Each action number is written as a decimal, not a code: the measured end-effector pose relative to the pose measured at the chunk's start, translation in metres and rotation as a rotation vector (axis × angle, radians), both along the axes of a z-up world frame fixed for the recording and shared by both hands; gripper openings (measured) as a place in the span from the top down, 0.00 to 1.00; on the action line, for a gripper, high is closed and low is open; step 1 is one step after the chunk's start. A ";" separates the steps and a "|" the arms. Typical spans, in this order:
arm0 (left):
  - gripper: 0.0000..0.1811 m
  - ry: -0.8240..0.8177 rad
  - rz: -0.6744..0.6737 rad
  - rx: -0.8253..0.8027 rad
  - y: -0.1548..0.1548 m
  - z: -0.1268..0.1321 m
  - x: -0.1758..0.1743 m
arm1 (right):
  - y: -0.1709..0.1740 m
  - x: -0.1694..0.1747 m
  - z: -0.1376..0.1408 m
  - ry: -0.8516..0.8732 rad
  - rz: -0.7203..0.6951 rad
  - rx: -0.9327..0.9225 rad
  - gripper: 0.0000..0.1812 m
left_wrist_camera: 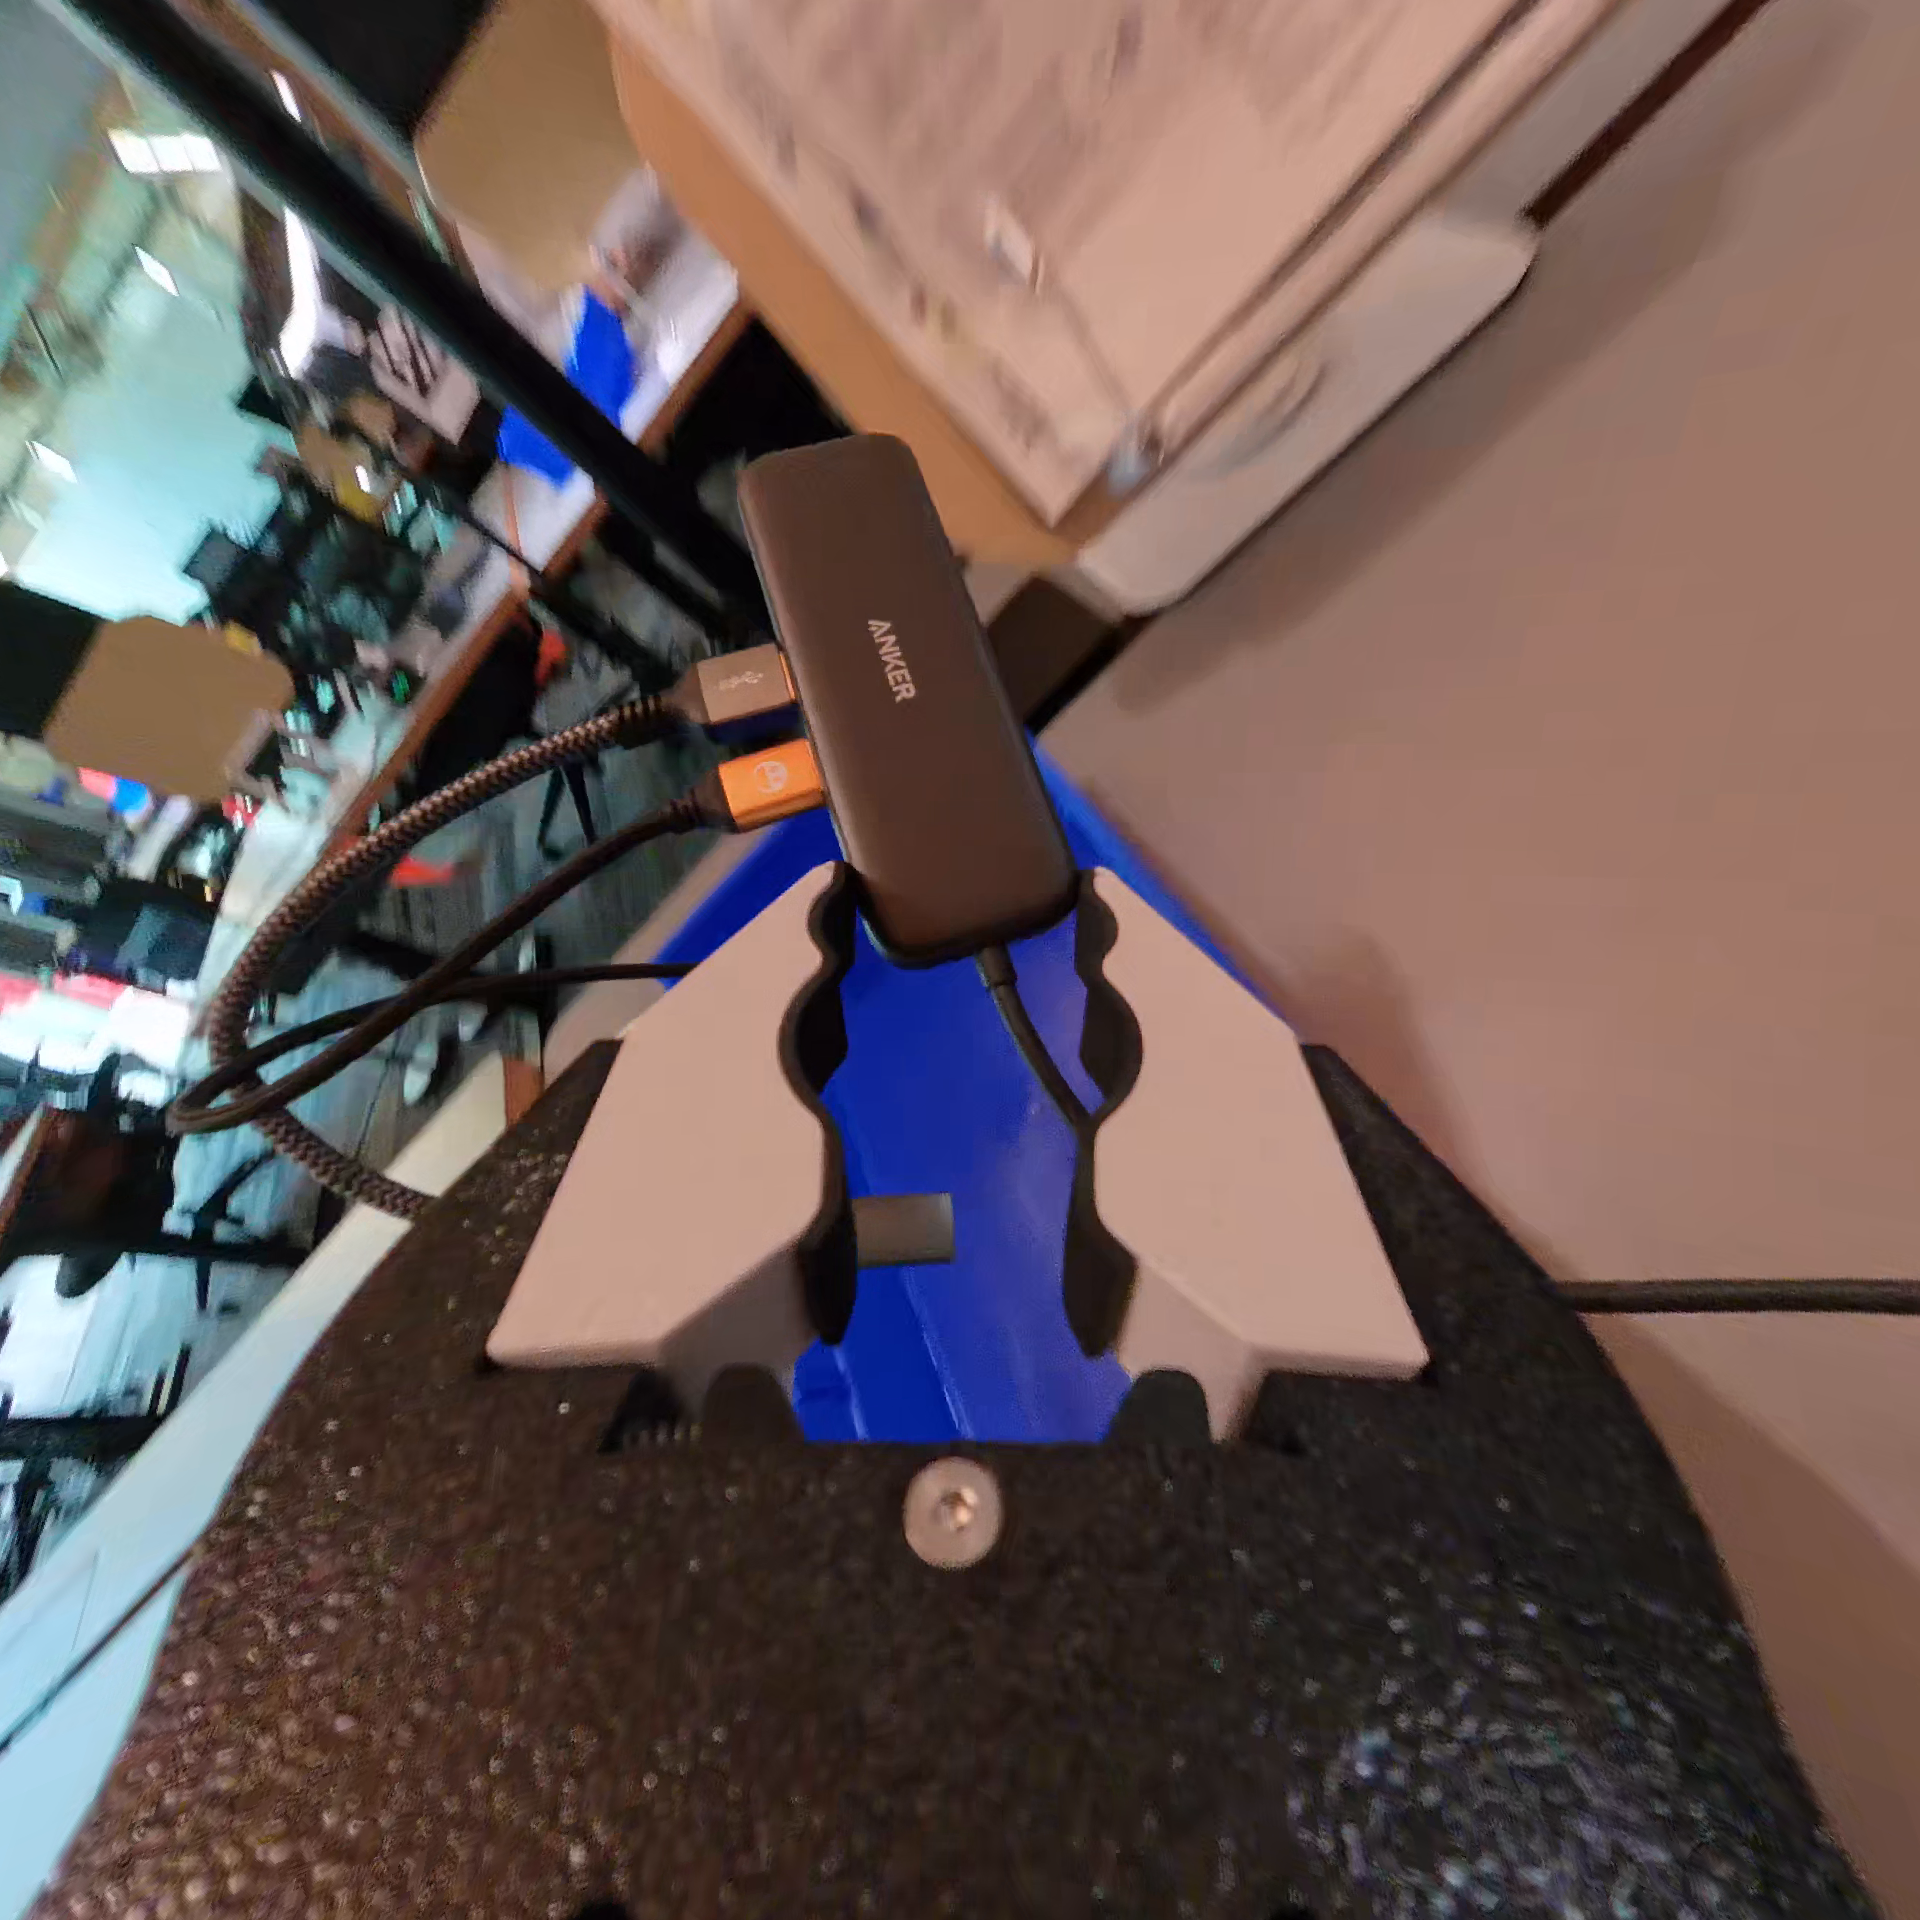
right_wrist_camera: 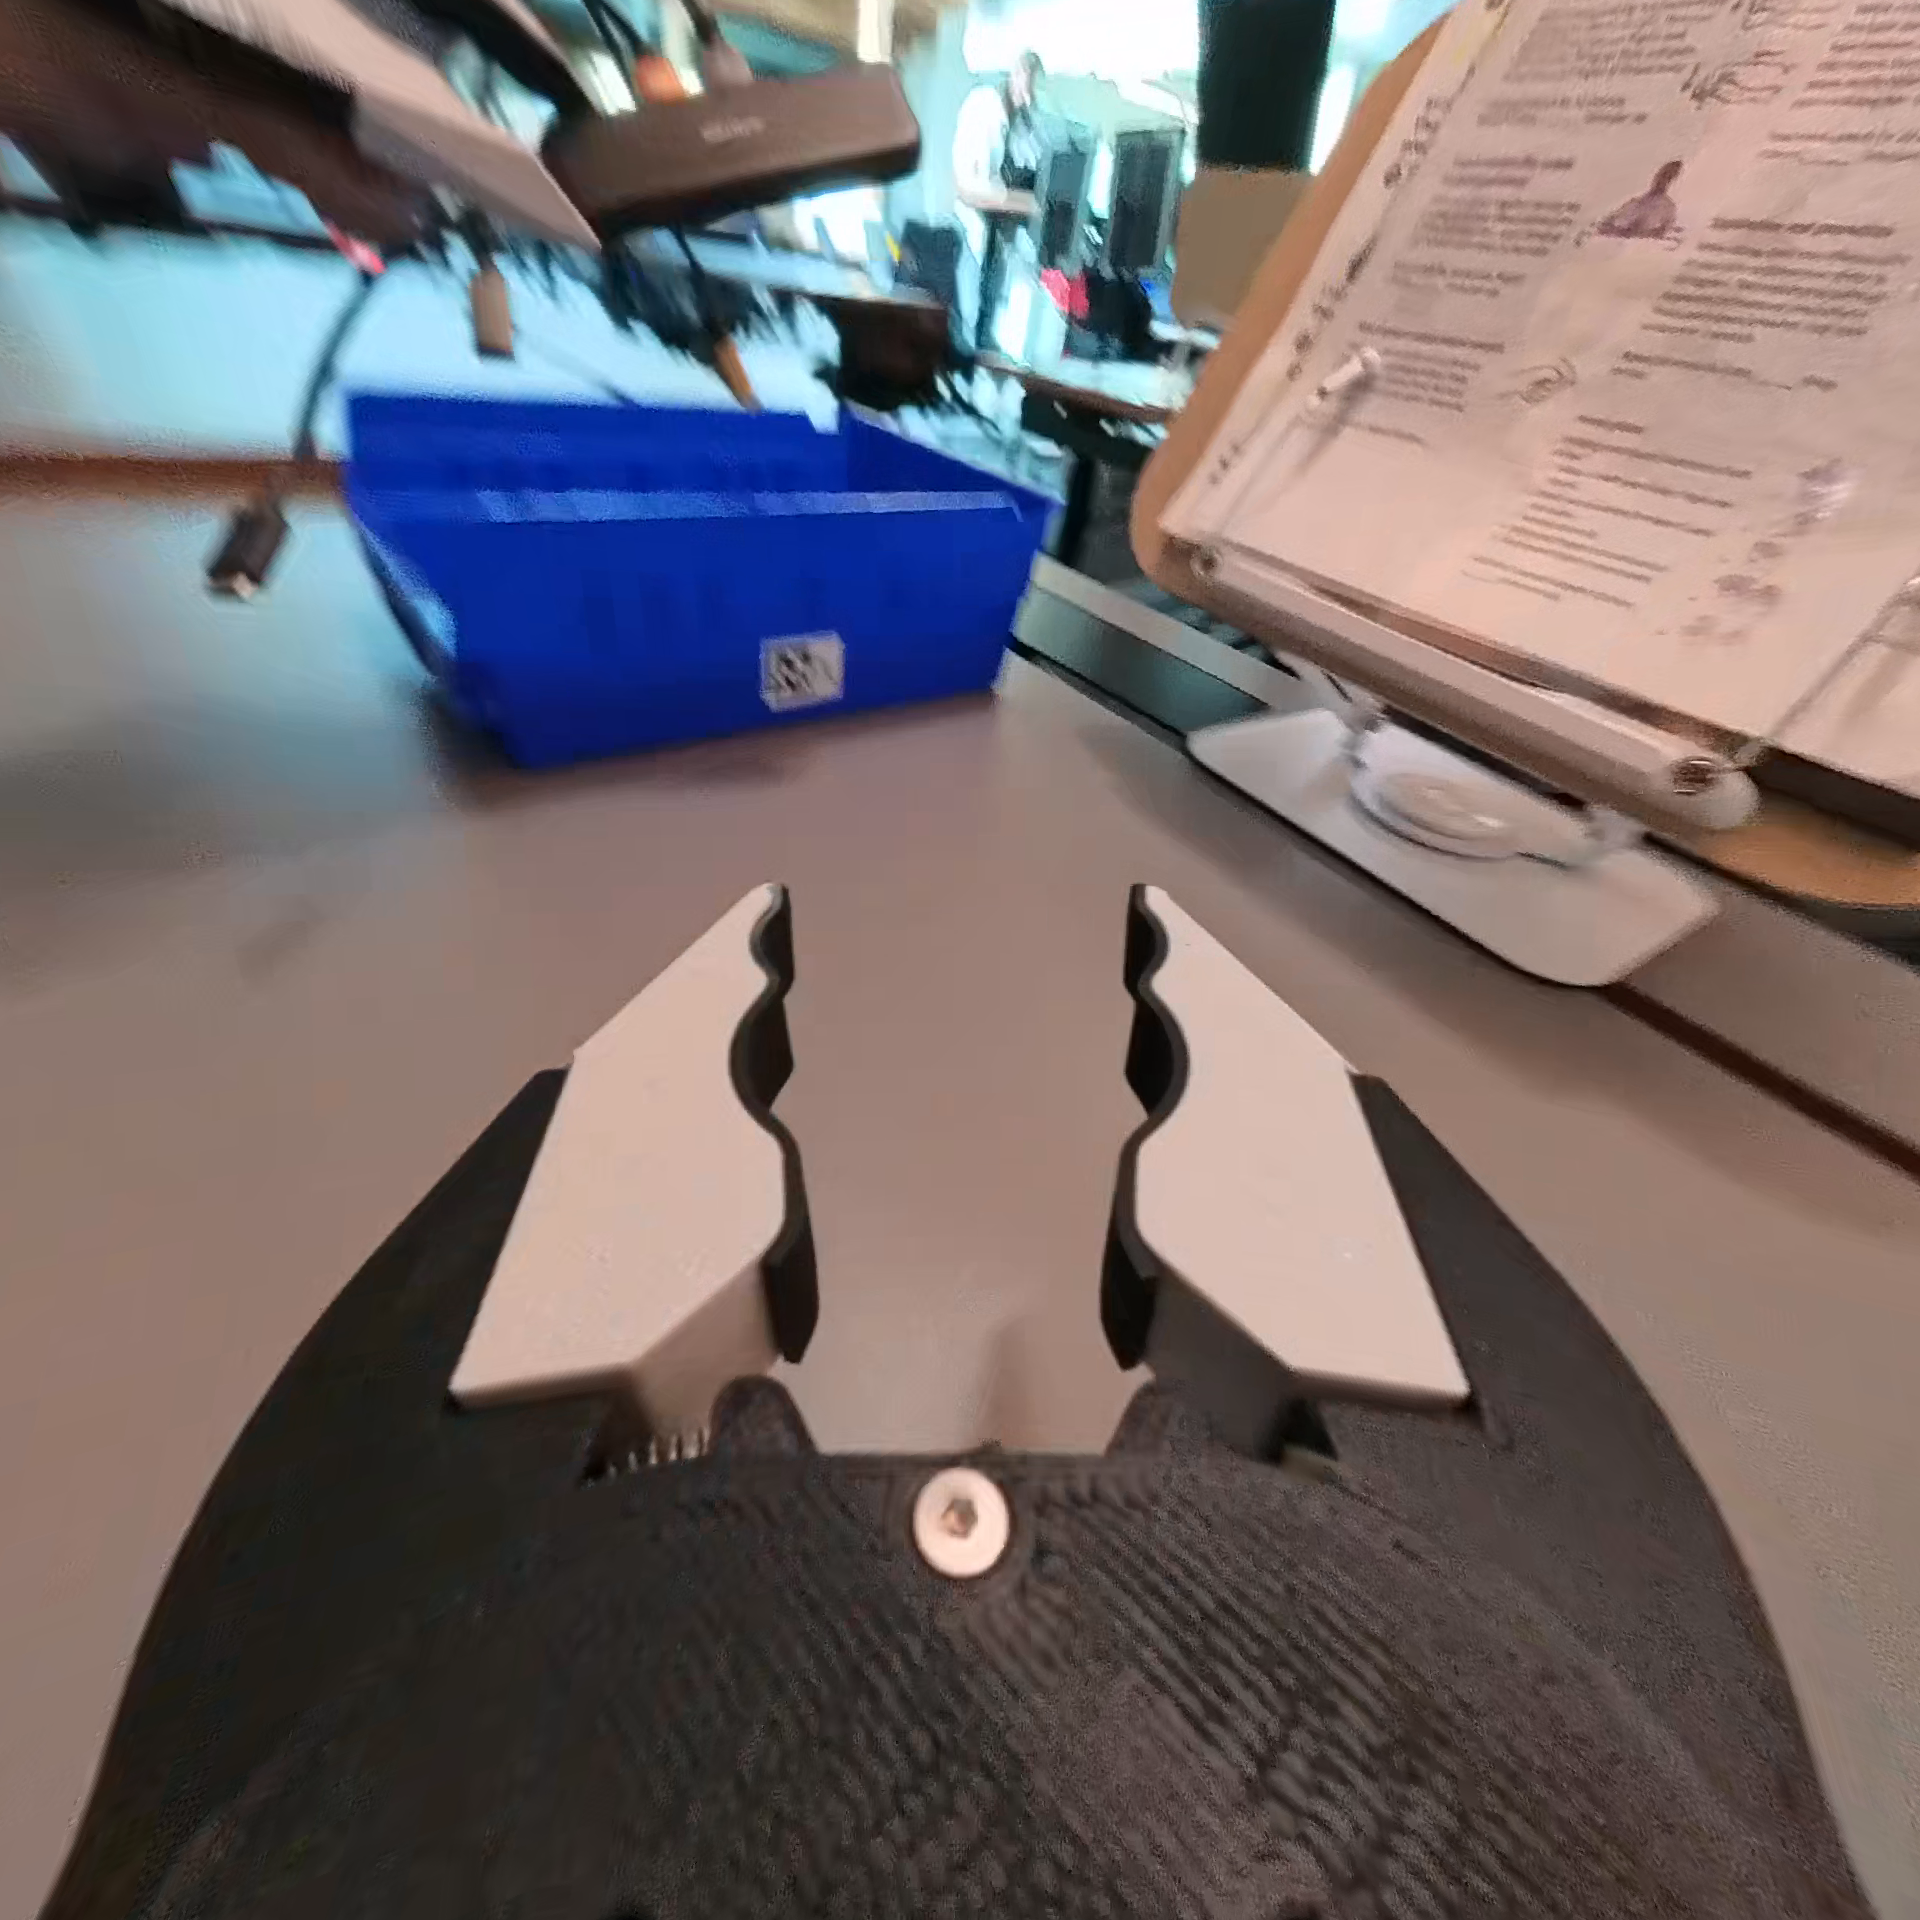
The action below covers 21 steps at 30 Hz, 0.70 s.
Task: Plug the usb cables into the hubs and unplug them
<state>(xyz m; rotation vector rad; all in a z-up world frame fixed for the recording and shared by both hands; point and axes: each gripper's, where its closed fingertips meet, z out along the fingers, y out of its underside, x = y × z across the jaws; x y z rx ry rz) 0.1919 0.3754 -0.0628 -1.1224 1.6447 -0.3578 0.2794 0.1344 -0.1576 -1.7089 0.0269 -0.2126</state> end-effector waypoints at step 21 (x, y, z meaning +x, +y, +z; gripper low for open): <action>0.78 -0.020 -0.809 0.078 -0.254 -0.047 0.035 | -0.024 -0.033 0.077 0.678 0.417 0.445 0.92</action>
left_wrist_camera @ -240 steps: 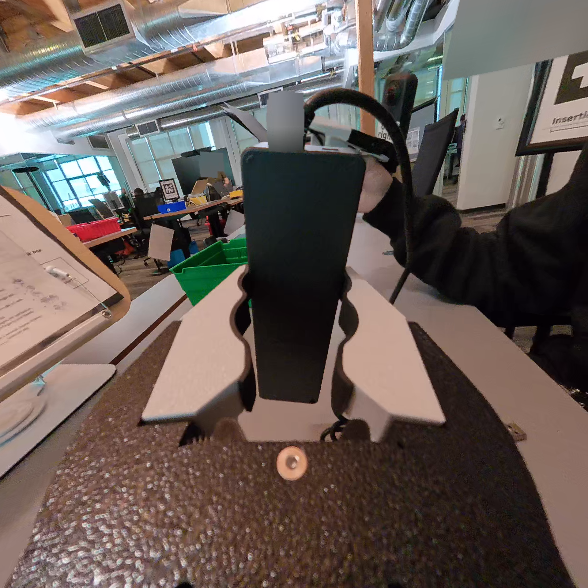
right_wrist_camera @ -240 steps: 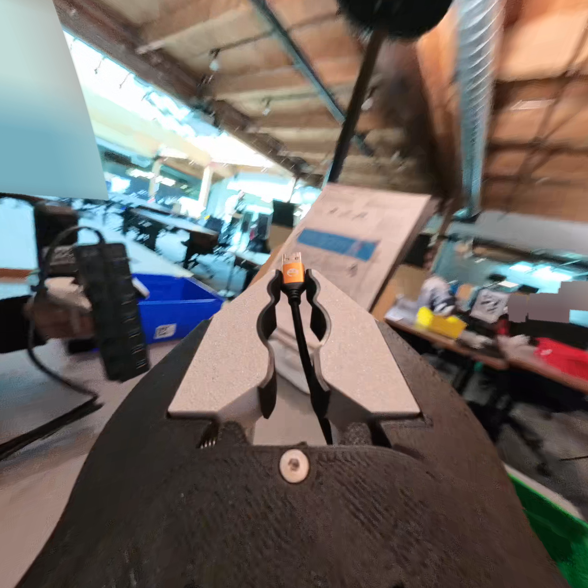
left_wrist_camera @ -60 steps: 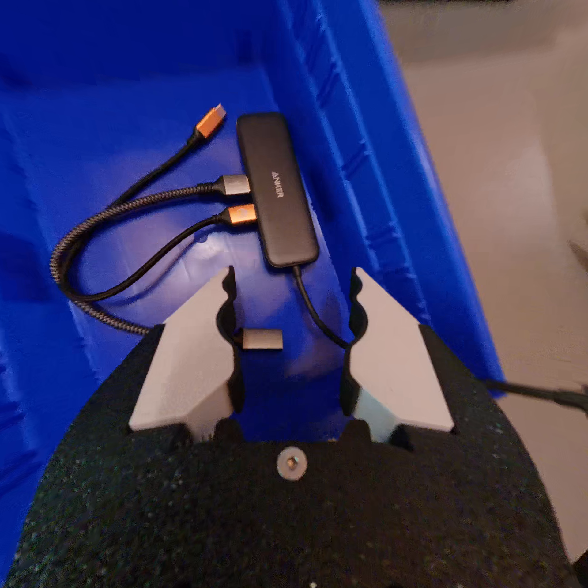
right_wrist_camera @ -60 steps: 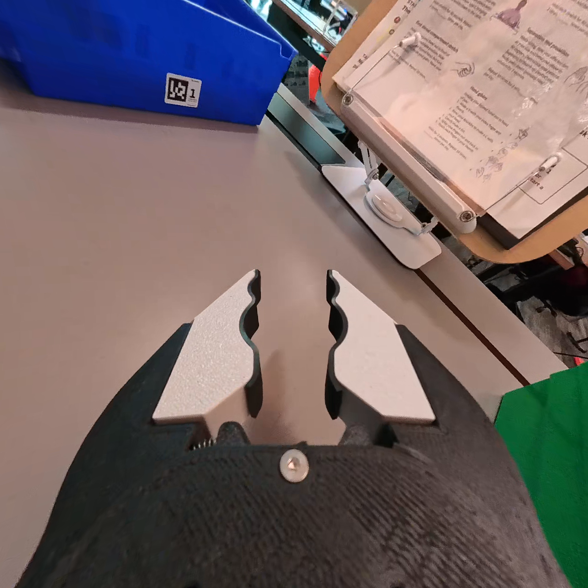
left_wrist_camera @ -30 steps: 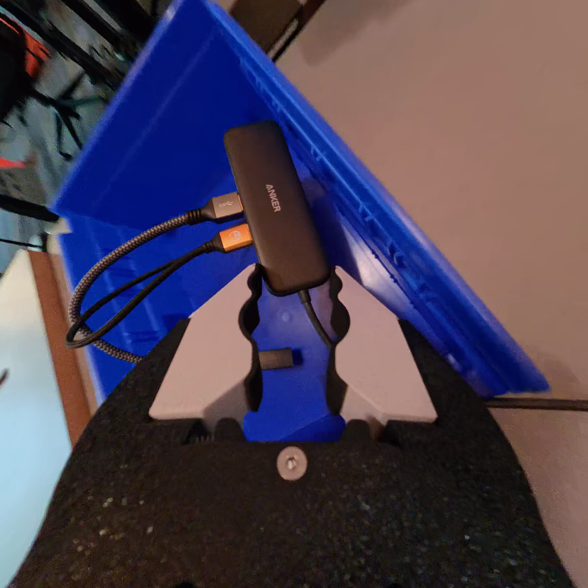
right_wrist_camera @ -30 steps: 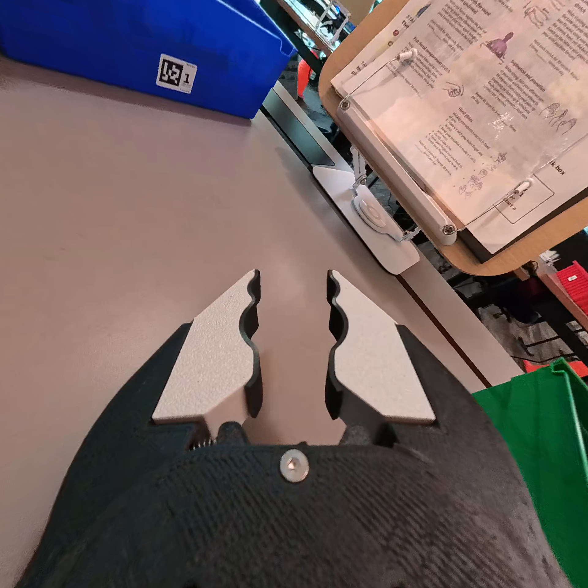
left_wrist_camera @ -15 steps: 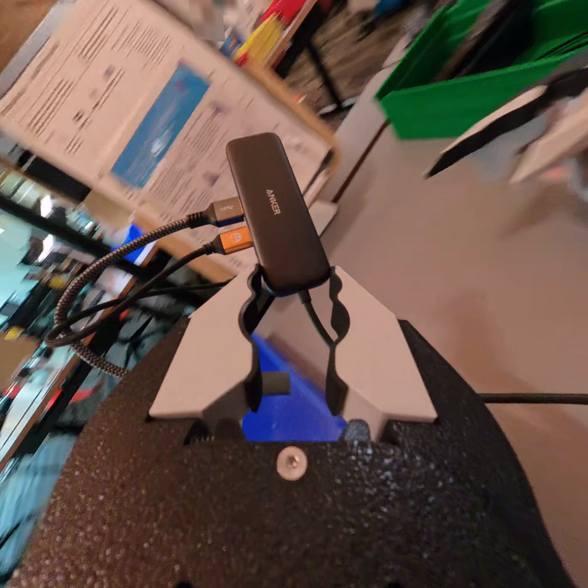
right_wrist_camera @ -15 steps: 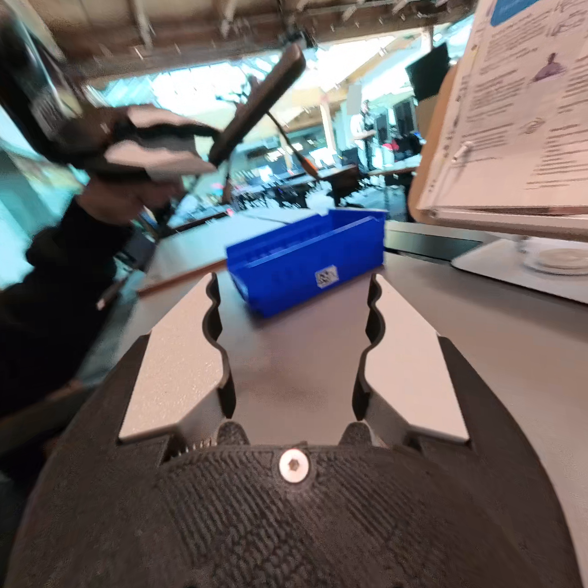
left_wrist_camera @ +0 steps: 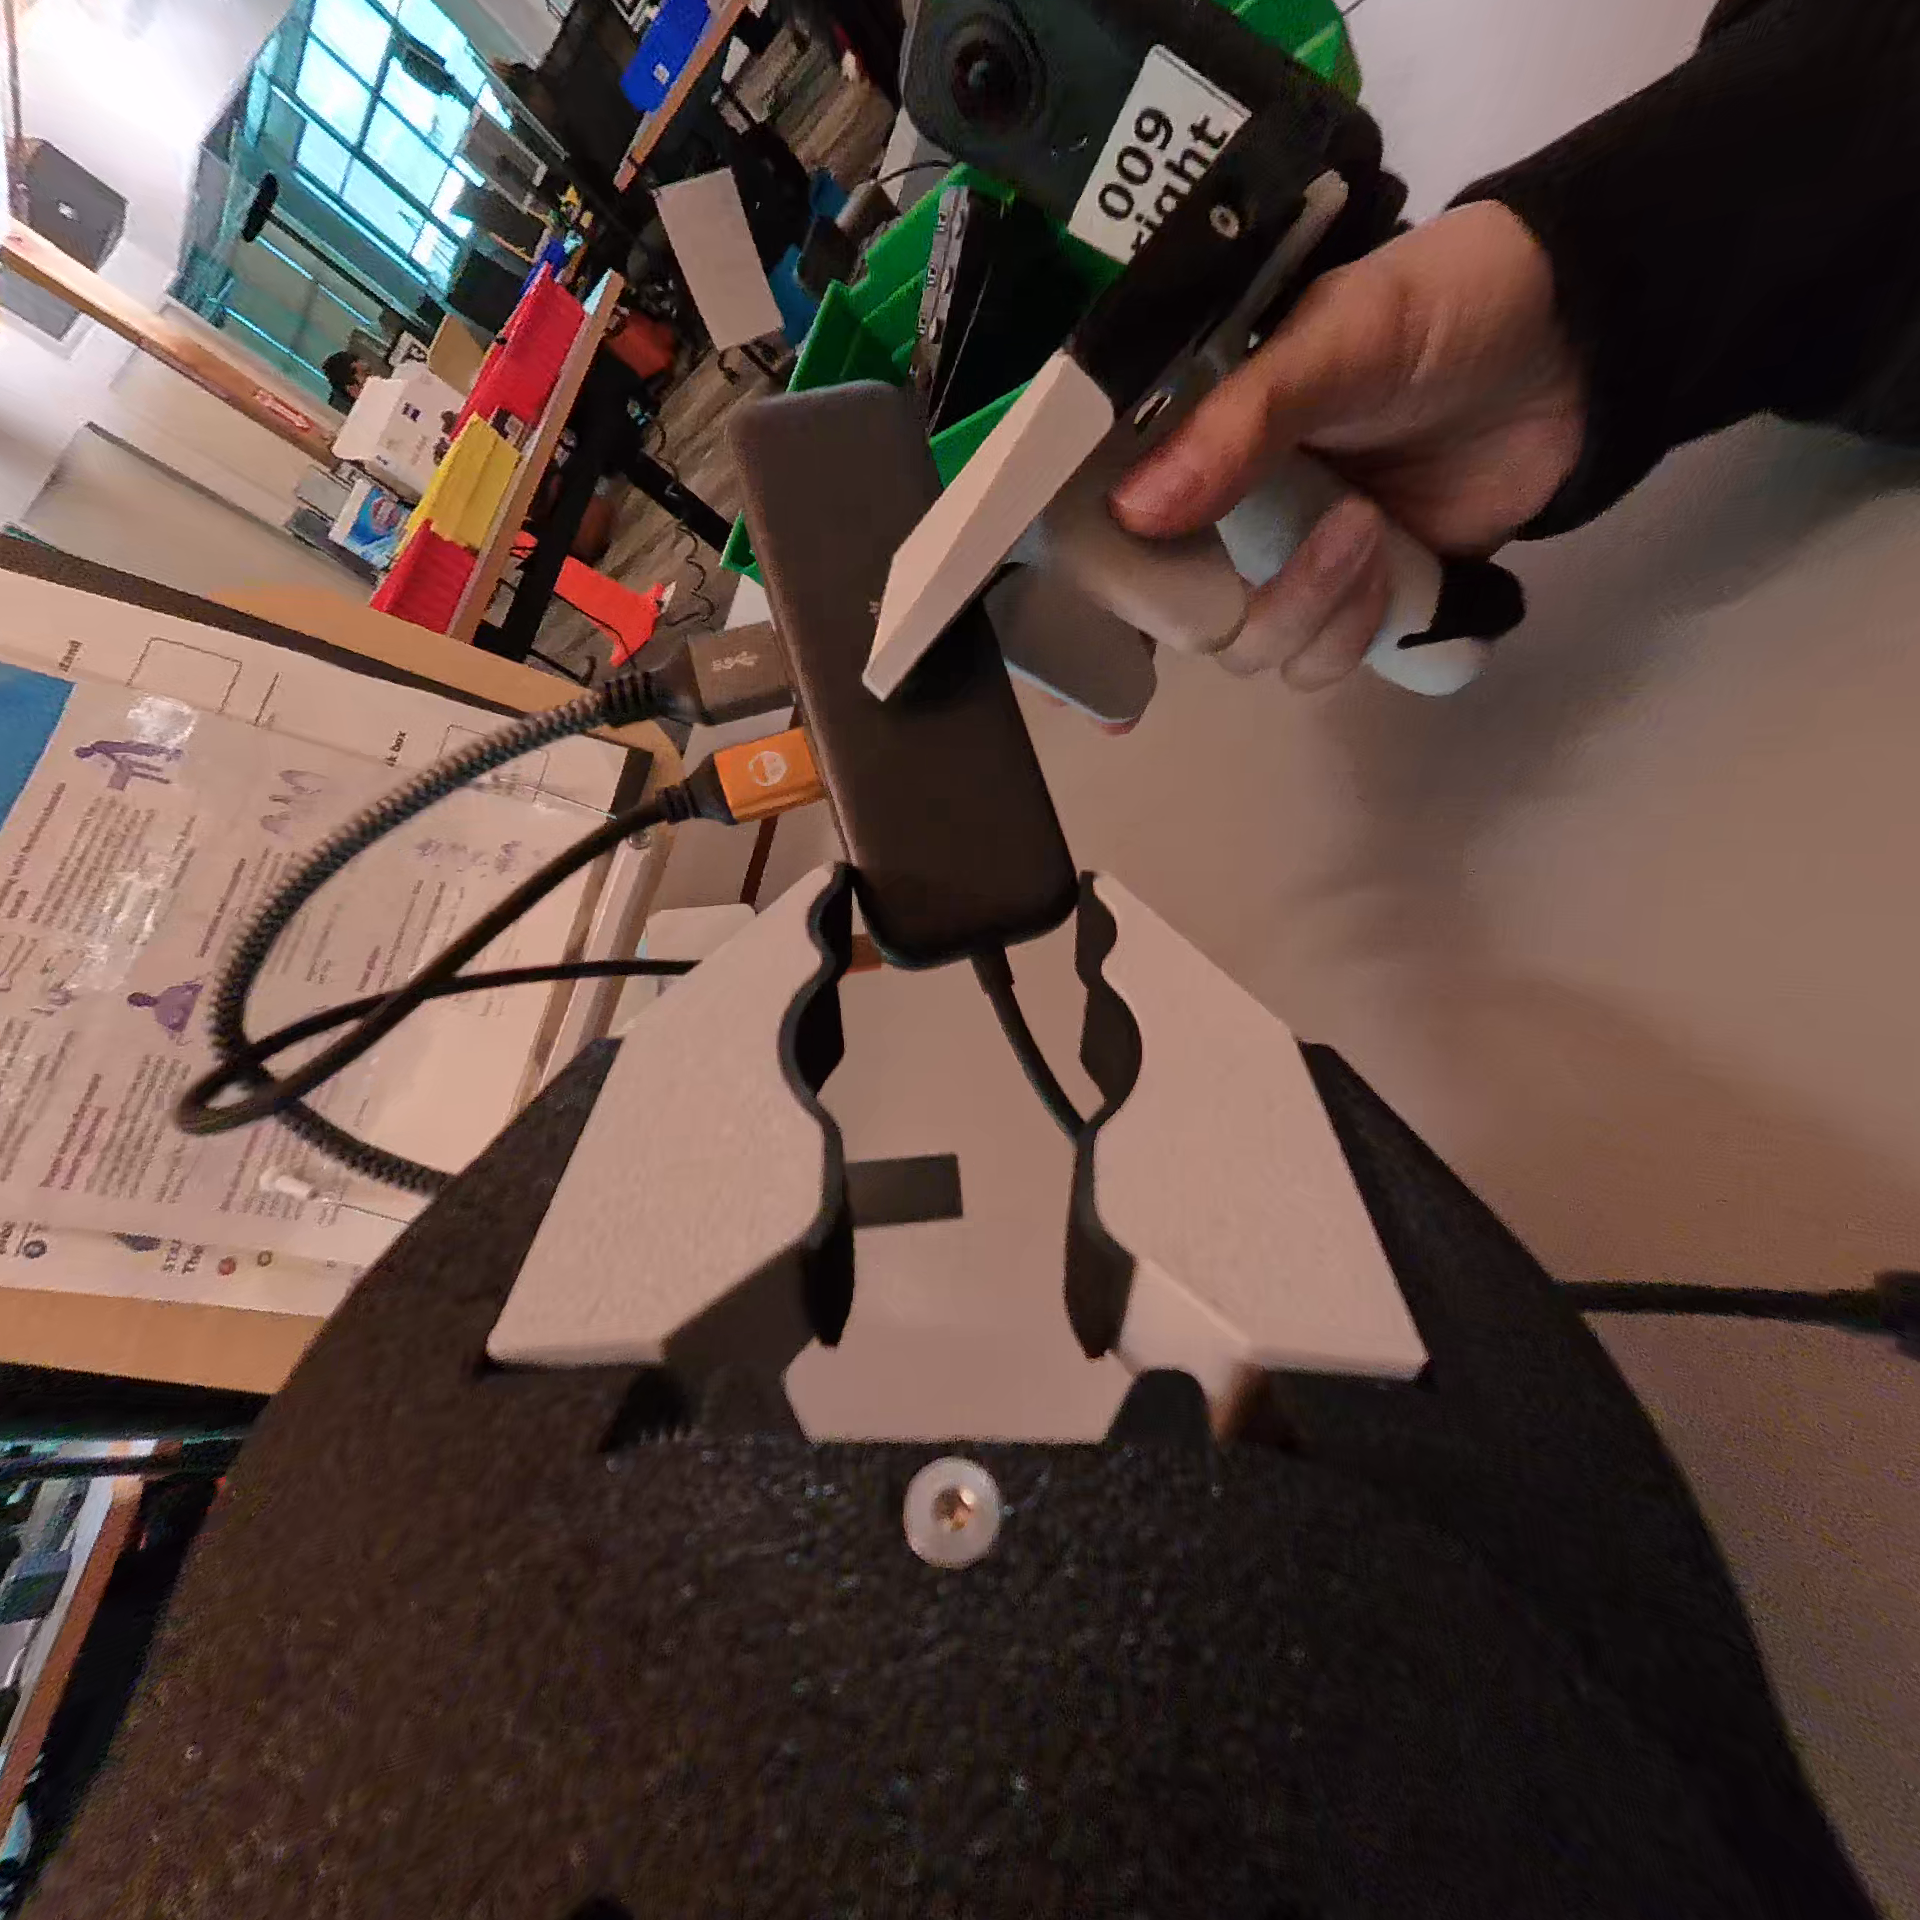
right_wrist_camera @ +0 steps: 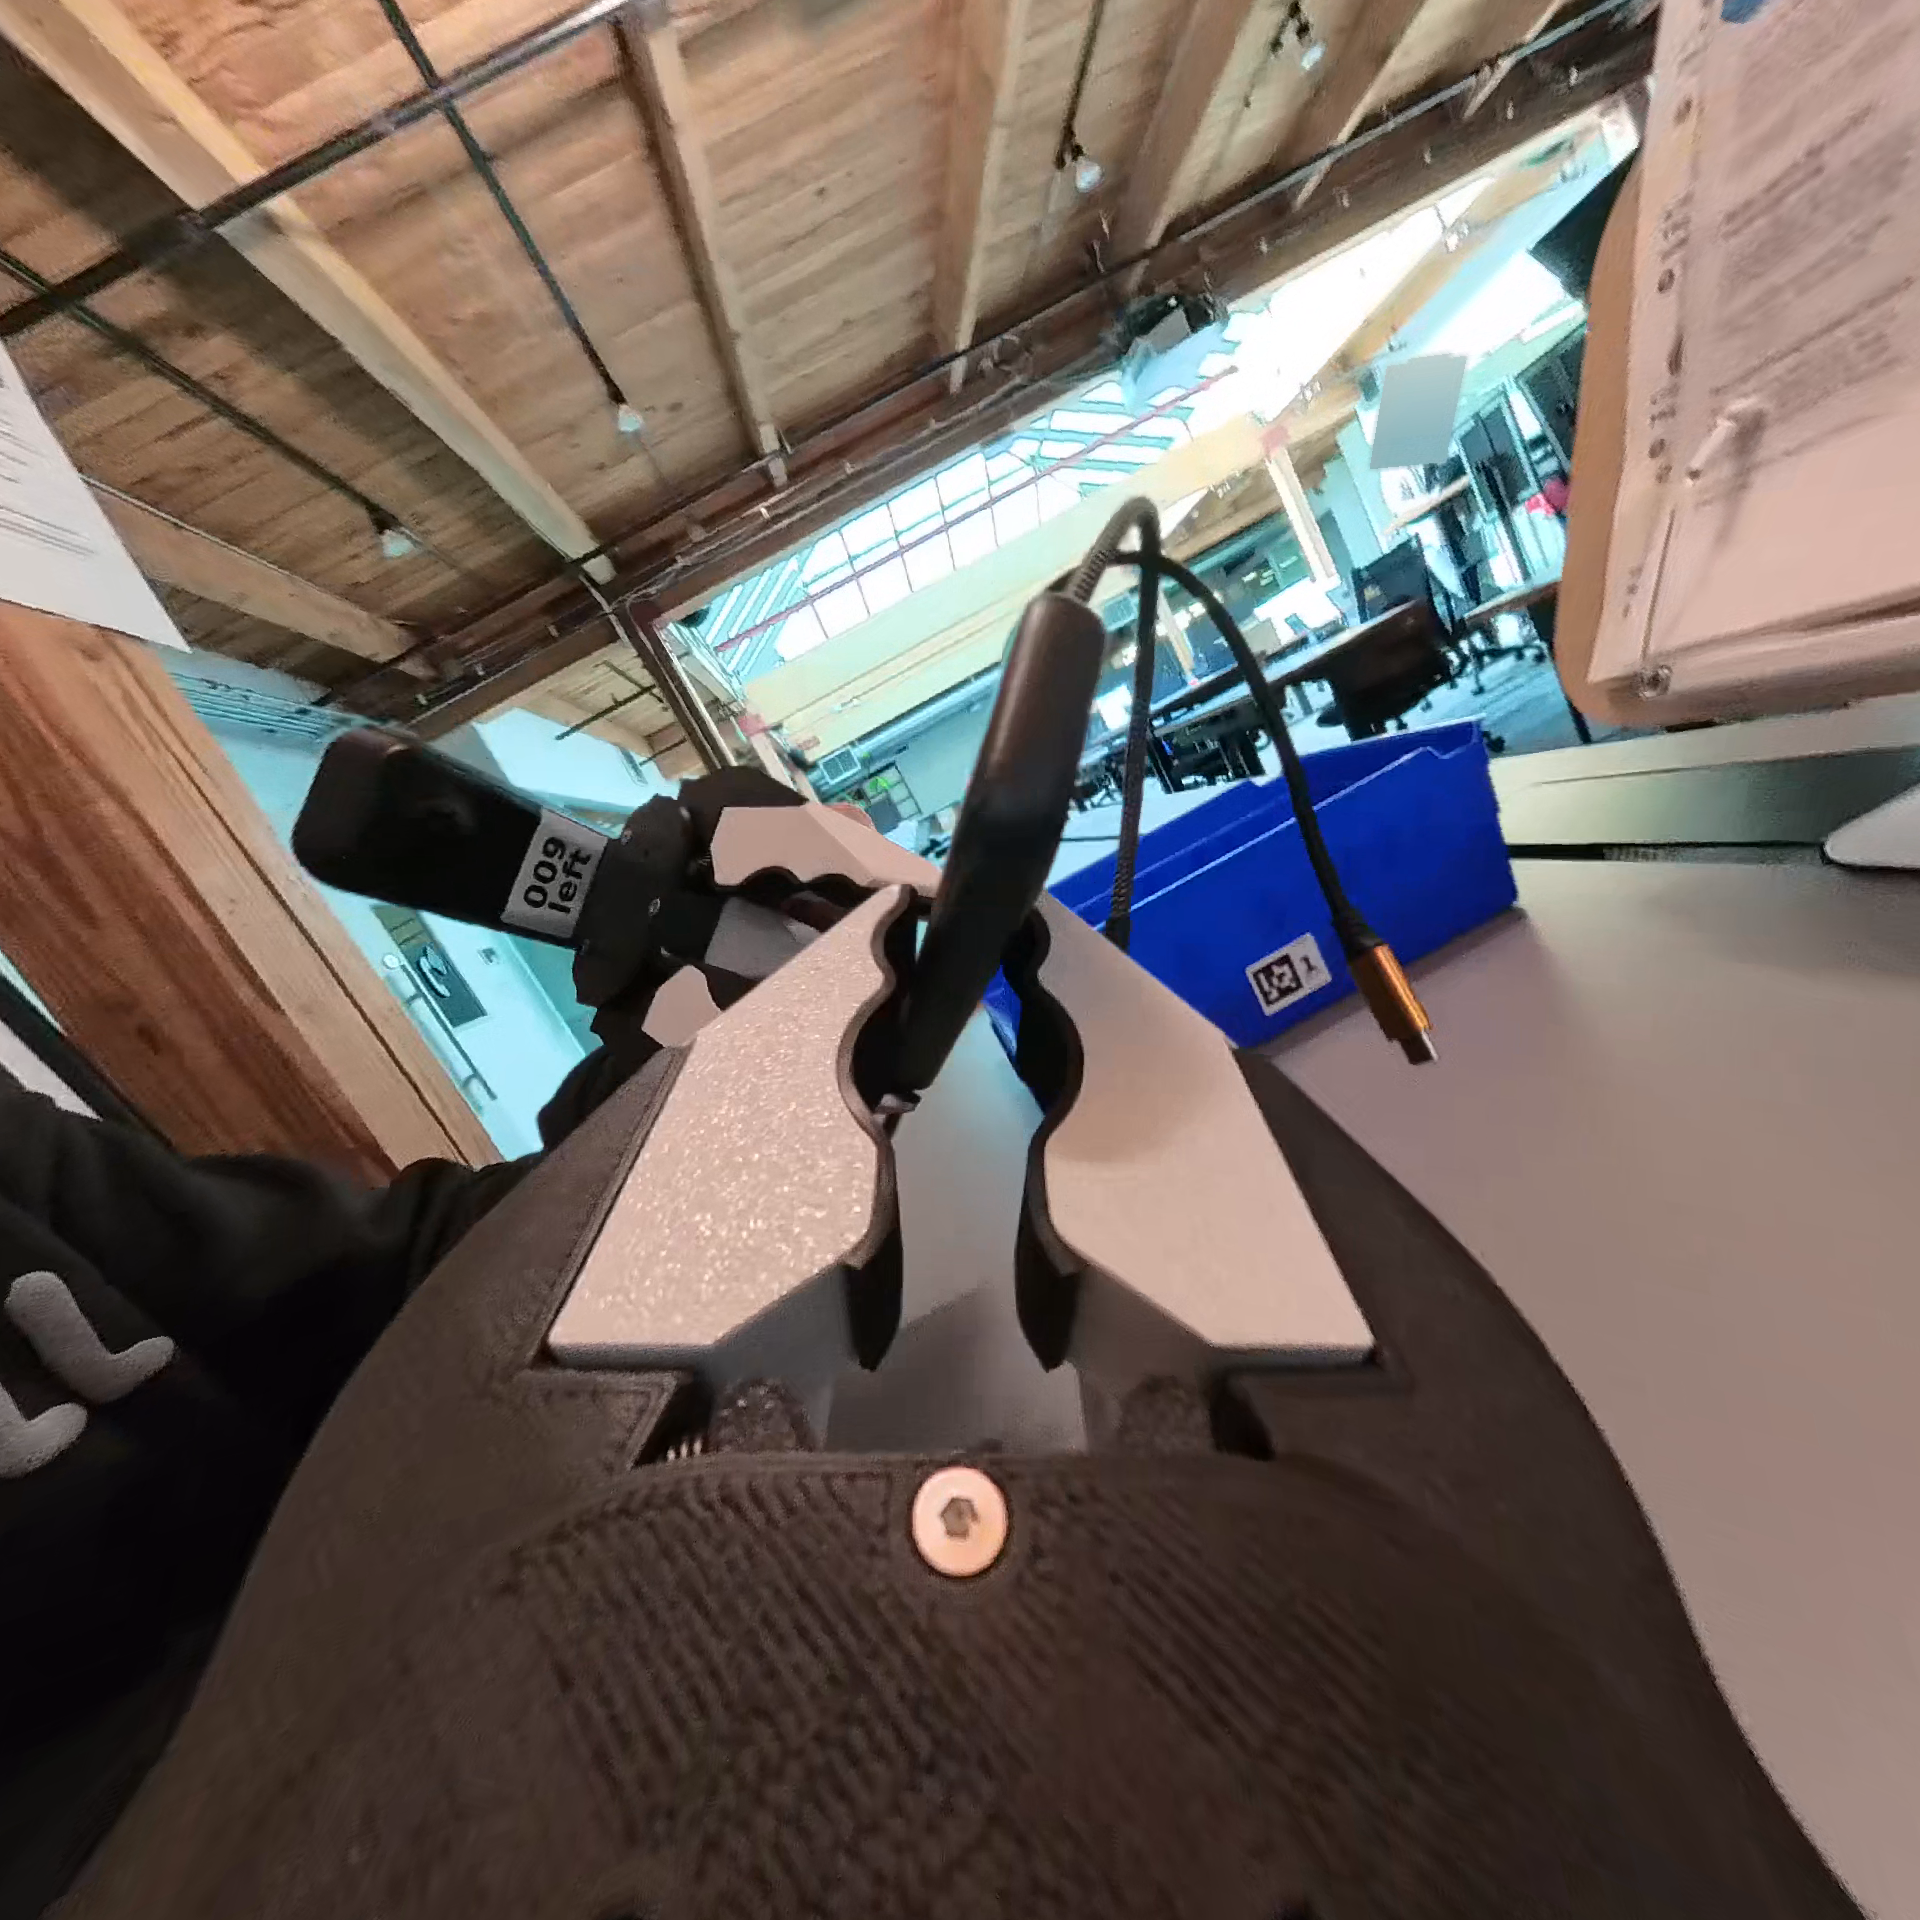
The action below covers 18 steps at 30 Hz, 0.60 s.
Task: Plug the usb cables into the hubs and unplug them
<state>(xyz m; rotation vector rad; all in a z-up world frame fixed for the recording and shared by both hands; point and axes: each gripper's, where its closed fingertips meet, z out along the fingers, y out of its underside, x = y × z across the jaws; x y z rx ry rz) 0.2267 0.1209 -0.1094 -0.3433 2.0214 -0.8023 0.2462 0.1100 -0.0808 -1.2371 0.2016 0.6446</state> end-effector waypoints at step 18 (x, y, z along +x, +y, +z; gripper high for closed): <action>0.94 0.163 -0.116 -0.801 -0.024 0.026 -0.002 | -0.024 0.005 0.025 0.048 0.037 0.216 0.89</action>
